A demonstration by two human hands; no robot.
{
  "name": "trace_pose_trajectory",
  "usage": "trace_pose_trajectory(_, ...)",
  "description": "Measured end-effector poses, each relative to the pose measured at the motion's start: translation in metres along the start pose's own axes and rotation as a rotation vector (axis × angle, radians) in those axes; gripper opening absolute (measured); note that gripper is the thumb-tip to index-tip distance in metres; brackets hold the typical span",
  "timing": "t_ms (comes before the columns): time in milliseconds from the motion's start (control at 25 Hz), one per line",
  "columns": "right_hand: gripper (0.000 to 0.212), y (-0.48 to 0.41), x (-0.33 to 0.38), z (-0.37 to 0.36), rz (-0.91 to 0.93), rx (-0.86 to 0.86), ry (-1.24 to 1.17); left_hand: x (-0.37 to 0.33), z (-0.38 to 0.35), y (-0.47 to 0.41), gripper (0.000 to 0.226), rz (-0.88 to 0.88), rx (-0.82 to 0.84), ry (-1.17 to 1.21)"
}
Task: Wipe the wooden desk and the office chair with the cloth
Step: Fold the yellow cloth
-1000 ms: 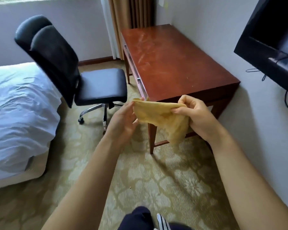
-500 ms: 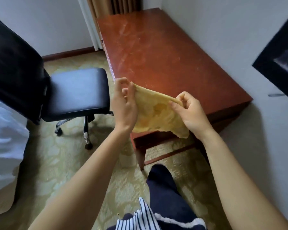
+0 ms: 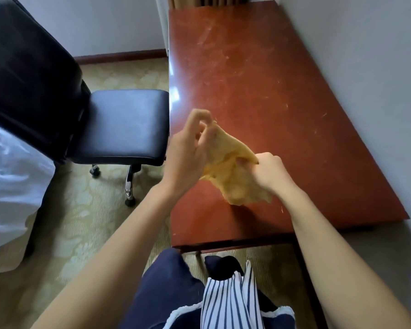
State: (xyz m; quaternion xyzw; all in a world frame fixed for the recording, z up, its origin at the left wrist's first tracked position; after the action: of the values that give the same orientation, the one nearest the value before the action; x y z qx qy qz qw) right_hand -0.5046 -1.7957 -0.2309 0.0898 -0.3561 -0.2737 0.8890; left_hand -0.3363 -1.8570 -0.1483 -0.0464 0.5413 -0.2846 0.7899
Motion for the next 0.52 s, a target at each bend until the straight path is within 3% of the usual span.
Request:
trace_pose_trajectory(80,0.027,-0.013,-0.008,-0.01,-0.126,0.027,-0.318,0.007,-0.009,0.005,0.006,-0.074,0.036,-0.067)
trace_pose_trajectory(200,0.027,-0.02,-0.003,-0.031,-0.152,0.248,-0.913,0.03,-0.015,0.019,0.006,-0.11,0.078,-0.122)
trace_pose_trajectory(400,0.028,-0.034,0.002,-0.051,-0.247,0.145,-1.339,0.058,-0.026,0.043,0.008,-0.351,0.295,-0.32)
trace_pose_trajectory(520,0.023,-0.031,0.01,-0.069,-0.358,0.2,-1.598,0.075,-0.034,0.044,0.01,-0.403,0.446,-0.396)
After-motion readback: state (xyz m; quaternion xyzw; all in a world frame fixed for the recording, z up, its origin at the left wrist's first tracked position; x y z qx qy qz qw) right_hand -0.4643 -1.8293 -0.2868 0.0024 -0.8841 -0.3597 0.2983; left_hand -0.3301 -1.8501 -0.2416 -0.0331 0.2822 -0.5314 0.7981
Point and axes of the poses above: each hand's wrist, its own y-axis away from the middle knuckle, its own z-axis out of the back of the hand, x = y × z, the point moved 6 cm from there along -y, towards the middle knuckle, and after that the axes turned 3 degrees about -z, right-handed, at the moved point
